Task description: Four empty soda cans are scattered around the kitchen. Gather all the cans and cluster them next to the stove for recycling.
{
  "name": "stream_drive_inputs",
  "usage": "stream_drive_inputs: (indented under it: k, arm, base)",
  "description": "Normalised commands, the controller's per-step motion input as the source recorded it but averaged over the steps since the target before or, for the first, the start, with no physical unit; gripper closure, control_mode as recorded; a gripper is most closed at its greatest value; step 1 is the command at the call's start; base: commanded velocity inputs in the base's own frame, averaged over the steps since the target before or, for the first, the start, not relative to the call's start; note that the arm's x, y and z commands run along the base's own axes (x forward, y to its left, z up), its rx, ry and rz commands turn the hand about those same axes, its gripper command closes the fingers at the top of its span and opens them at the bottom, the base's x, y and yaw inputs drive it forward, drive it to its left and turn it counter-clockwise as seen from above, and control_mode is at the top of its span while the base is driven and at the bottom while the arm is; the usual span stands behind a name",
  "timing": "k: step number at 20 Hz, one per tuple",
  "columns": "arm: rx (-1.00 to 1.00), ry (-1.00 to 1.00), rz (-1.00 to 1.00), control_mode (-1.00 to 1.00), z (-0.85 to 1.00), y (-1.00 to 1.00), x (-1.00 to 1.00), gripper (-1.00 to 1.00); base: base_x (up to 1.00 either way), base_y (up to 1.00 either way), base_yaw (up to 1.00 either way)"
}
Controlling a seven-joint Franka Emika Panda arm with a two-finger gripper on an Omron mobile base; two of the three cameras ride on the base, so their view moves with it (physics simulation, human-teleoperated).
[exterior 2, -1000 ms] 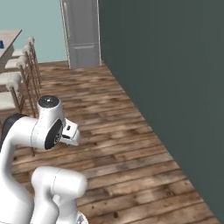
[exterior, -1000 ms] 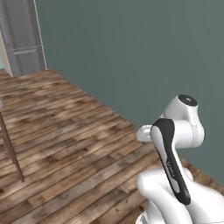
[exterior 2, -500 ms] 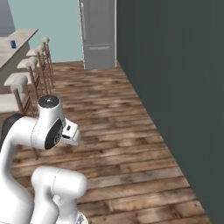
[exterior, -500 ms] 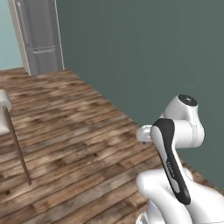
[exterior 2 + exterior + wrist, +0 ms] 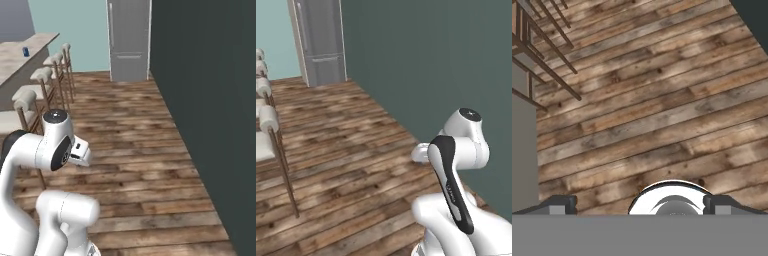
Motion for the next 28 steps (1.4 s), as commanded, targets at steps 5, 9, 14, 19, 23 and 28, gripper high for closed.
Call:
stream_drive_inputs:
  k: [5,9,14,19,23,28]
  arm:
    - [0.0,0.0,0.0,1.0,0.0,0.0,0.0,-1.0]
    - [0.0,0.0,0.0,1.0,0.0,0.0,0.0,-1.0]
    - [0.0,0.0,0.0,1.0,0.0,0.0,0.0,-1.0]
    - [0.0,0.0,0.0,1.0,0.0,0.0,0.0,-1.0]
    - [0.0,0.0,0.0,1.0,0.0,0.0,0.0,-1.0]
    - [0.0,0.0,0.0,1.0,0.0,0.0,0.0,-1.0]
  base:
    - [0.67,-0.23,0.17]
    - [0.69,-0.21,0.17]
    - [0.69,-0.2,0.18]
    - [0.7,-0.2,0.18]
    - [0.7,-0.2,0.18]
    - [0.7,-0.2,0.17]
